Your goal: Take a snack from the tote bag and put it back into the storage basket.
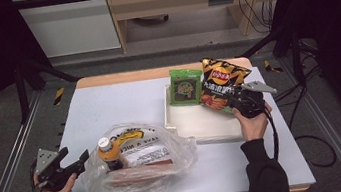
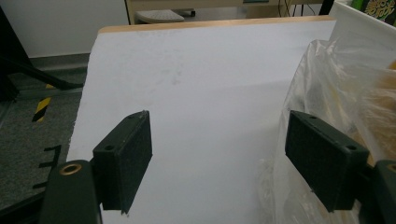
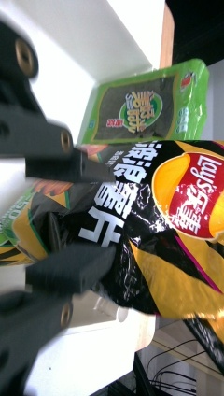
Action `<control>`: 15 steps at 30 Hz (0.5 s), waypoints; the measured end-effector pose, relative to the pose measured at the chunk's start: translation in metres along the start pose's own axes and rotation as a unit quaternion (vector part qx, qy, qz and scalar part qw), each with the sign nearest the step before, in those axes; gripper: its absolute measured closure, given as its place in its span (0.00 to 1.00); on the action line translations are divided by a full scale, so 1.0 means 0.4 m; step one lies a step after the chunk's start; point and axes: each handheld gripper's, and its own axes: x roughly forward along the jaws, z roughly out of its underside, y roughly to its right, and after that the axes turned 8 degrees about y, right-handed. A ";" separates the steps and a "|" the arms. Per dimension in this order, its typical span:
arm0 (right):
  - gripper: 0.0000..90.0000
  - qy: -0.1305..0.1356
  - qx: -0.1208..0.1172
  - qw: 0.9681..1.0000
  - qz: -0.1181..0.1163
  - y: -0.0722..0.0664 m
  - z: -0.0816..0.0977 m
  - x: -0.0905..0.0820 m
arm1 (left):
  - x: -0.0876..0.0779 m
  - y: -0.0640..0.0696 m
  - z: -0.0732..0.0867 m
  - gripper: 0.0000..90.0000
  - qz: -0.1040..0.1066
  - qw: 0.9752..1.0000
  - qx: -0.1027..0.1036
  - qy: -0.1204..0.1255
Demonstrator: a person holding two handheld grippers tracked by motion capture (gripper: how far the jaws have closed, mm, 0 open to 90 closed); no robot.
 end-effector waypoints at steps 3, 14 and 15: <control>0.79 -0.008 0.001 1.000 0.008 0.007 -0.001 0.020 | 0.000 0.000 0.000 0.25 0.000 1.000 -0.002 0.001; 0.79 -0.026 -0.021 0.999 0.042 0.029 -0.017 0.067 | 0.000 -0.001 0.001 0.25 0.001 1.000 -0.002 0.000; 0.78 -0.027 -0.024 0.998 0.042 0.029 -0.019 0.068 | 0.000 -0.001 0.001 0.25 0.001 1.000 -0.002 0.001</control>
